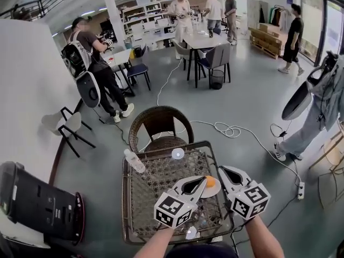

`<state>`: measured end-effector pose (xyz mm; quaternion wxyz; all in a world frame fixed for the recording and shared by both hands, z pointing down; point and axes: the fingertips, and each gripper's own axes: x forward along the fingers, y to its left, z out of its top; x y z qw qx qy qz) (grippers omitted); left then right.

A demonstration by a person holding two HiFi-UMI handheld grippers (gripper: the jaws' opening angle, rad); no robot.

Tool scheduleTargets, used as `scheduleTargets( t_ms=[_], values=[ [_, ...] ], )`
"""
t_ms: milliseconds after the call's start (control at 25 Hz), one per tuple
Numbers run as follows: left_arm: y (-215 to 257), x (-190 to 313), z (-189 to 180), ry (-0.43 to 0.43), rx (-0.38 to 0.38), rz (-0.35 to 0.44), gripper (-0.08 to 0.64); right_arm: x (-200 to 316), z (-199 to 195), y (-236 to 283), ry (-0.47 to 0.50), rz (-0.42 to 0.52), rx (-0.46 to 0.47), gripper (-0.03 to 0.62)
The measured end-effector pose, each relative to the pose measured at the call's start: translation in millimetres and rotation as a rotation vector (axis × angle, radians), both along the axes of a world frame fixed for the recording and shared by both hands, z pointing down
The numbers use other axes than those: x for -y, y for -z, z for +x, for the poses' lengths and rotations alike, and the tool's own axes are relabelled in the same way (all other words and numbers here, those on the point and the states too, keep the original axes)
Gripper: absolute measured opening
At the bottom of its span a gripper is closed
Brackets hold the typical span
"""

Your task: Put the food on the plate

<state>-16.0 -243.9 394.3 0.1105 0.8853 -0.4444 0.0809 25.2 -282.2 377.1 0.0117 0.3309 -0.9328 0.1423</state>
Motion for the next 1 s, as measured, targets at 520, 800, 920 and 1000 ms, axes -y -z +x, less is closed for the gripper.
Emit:
scheduleTargets(
  t_ms=[520,800,920,1000],
  values=[
    [8,-12,2,0.014,-0.036,-0.010,0.009,-18,1,13,0.044,0.044,0.009,0.003],
    [14,-16,3,0.010,-0.038,-0.004,0.009,-24,1,18,0.047,0.049,-0.001,0.003],
    [14,-16,3,0.013,-0.037,-0.004,0.009,-24,1,17,0.047,0.047,0.005,0.003],
    [14,-17,4,0.015,-0.036,-0.003,0.009,-24,2,18,0.047,0.045,0.008,0.003]
  ],
)
